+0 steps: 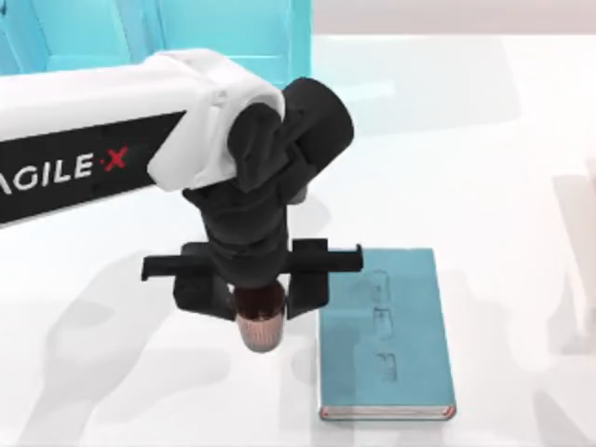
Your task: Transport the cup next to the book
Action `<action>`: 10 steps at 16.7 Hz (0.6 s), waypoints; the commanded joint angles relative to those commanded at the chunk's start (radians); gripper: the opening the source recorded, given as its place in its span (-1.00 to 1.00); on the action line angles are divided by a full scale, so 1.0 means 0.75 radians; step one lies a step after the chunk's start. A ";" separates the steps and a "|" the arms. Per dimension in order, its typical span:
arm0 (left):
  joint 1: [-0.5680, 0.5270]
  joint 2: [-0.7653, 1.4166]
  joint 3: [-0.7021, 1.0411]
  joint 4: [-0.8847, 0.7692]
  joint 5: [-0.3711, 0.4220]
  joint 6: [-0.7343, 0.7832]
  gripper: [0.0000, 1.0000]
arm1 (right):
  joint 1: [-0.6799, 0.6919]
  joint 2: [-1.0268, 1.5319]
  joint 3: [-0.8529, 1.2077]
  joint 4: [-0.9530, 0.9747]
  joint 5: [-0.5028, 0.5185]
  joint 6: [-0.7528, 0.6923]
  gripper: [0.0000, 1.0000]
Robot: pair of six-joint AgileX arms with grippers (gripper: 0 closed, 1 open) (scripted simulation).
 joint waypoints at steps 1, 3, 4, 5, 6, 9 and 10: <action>0.000 0.000 0.000 0.000 0.000 0.000 0.06 | 0.000 0.000 0.000 0.000 0.000 0.000 1.00; 0.000 0.000 0.000 0.000 0.000 0.000 0.36 | 0.000 0.000 0.000 0.000 0.000 0.000 1.00; 0.000 0.000 0.000 0.000 0.000 0.000 0.51 | 0.000 0.000 0.000 0.000 0.000 0.000 1.00; 0.000 0.000 0.000 0.000 0.000 0.000 0.66 | 0.000 0.000 0.000 0.000 0.000 0.000 1.00; 0.000 0.000 0.000 0.000 0.000 0.000 0.81 | 0.000 0.000 0.000 0.000 0.000 0.000 1.00; 0.000 0.000 0.000 0.000 0.000 0.000 1.00 | 0.000 0.000 0.000 0.000 0.000 0.000 1.00; 0.000 0.000 0.000 0.000 0.000 0.000 1.00 | 0.000 0.000 0.000 0.000 0.000 0.000 1.00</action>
